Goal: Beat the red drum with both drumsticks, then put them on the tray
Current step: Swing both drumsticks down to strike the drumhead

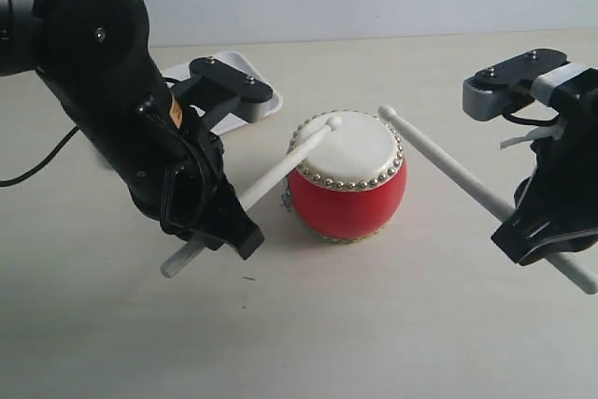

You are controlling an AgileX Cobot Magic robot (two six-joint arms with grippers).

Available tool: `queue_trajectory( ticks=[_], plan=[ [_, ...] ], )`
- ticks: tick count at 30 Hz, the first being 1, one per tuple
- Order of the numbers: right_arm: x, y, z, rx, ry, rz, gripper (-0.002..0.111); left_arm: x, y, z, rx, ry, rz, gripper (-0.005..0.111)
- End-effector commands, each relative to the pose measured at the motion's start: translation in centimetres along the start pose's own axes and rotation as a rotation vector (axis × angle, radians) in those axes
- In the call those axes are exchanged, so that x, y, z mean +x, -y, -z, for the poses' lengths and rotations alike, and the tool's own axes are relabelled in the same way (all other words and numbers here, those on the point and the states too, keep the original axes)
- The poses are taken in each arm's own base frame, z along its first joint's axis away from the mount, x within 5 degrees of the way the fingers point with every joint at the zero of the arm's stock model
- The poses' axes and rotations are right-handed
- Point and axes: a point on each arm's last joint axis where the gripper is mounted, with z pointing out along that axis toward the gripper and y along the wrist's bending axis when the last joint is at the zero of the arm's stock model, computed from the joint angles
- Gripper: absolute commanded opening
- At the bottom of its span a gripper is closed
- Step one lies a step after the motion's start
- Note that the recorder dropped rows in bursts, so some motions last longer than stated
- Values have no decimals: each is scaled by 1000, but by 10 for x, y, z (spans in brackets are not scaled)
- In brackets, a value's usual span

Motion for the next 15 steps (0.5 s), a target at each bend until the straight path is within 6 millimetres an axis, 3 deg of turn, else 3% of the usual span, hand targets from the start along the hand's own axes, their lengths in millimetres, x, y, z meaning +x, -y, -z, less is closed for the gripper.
queue_trajectory(
  ticks=[1, 10, 15],
  plan=[
    [-2, -2, -5, -25, -5, 4, 0, 3, 3, 5, 2, -10, 6, 0],
    [-7, 1, -17, -30, -36, -2, 0, 14, 4, 23, 5, 5, 26, 0],
    [-10, -3, 12, -20, 42, 14, 0, 17, 3, 14, -4, 21, 24, 0]
  ],
)
